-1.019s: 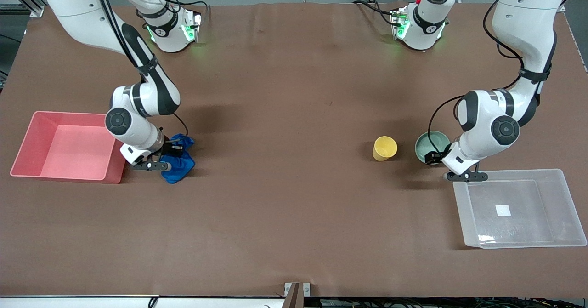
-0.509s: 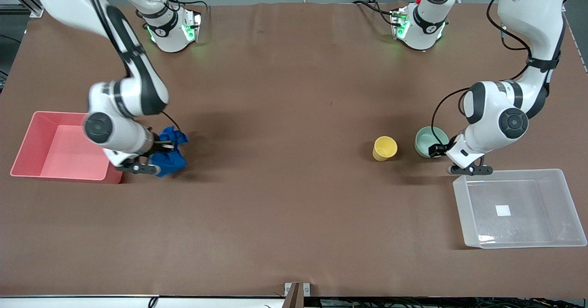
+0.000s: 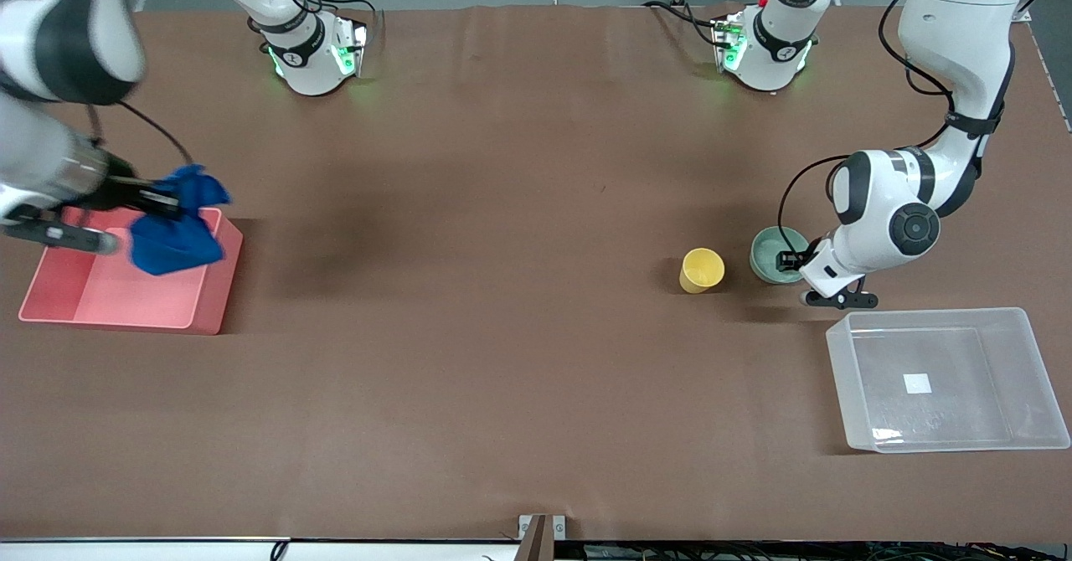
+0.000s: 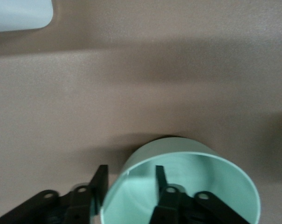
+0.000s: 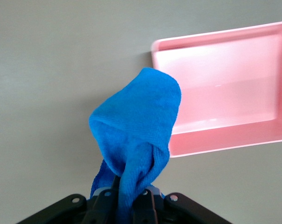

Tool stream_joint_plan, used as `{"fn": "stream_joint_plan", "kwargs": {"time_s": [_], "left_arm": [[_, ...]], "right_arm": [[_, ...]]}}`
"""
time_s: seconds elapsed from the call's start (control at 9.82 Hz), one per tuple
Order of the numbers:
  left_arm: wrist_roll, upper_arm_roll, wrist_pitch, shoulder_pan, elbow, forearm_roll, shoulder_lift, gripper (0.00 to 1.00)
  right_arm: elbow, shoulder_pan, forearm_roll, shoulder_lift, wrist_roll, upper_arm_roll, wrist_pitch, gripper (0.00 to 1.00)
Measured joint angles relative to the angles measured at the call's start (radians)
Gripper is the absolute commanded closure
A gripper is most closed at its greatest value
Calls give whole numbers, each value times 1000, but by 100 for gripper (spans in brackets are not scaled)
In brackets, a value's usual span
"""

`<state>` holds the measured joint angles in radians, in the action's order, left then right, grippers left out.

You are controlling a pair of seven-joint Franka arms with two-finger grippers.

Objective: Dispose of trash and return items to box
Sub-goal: 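Lift the blue cloth with the right gripper over the pink bin, then drop the cloth into the bin while the left gripper carries the bowl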

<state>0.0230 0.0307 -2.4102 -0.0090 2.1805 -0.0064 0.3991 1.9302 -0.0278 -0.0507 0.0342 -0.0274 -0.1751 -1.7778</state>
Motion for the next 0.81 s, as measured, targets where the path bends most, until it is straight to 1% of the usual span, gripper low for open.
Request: {"fn": "stream_joint_plan", "kwargs": {"time_s": [0.1,0.2,0.31,0.41,0.51,0.61,0.71,0.81], "left_arm": [[0,0,0,1,0,0,-1,100],[1,0,2,1,-1,0,-5,100],[2,0,11,1,-4,0,-17,100],[2,-1,34,2,-12,0,-38,100],[2,-4,59,2,-30,0,-67,100],[2,-9,99,2,-72,0,-101,100],[2,-17,163,2,-147,0,-131,100],[11,-35,228,1,-240,0,-145,100]], "right_arm": [[7,9,-36,-6,123,-81,-27,99],[19,15,-53,-22,240,-146,-68,98],[38,18,-56,-57,333,-195,-127,98],[64,22,-57,-112,400,-226,-217,98],[96,31,-57,-174,439,-236,-311,97],[127,38,-57,-240,454,-237,-391,96],[147,37,-57,-306,455,-236,-461,95],[155,37,-57,-364,455,-233,-526,68]]}}
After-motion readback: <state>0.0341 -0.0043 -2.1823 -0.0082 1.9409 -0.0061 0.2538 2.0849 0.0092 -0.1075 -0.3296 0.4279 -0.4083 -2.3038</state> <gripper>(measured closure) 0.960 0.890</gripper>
